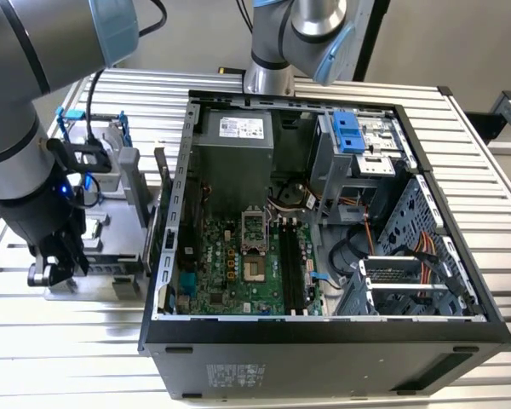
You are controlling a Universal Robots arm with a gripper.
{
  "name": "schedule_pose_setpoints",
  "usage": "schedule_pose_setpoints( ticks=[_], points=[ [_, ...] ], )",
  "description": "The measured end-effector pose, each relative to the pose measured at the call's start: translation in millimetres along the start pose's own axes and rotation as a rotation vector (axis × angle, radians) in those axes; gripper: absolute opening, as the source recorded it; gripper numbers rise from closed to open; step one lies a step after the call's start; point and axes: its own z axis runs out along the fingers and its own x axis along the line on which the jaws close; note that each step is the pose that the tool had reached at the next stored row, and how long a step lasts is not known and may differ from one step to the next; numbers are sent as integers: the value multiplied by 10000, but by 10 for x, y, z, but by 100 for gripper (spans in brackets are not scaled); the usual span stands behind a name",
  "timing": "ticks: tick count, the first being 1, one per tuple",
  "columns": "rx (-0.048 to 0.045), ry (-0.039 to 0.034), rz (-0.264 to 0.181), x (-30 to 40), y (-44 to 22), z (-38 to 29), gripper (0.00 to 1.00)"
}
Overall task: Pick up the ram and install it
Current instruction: 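Pick up the ram and move it above insertion slot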
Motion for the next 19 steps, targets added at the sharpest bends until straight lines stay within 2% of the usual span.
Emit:
schedule_pose_setpoints(
  ticks=[7,19],
  points=[
    [7,-3,199,-1,1,-29,0],
    [9,-6,246,-5,3,-138,0]
  ],
)
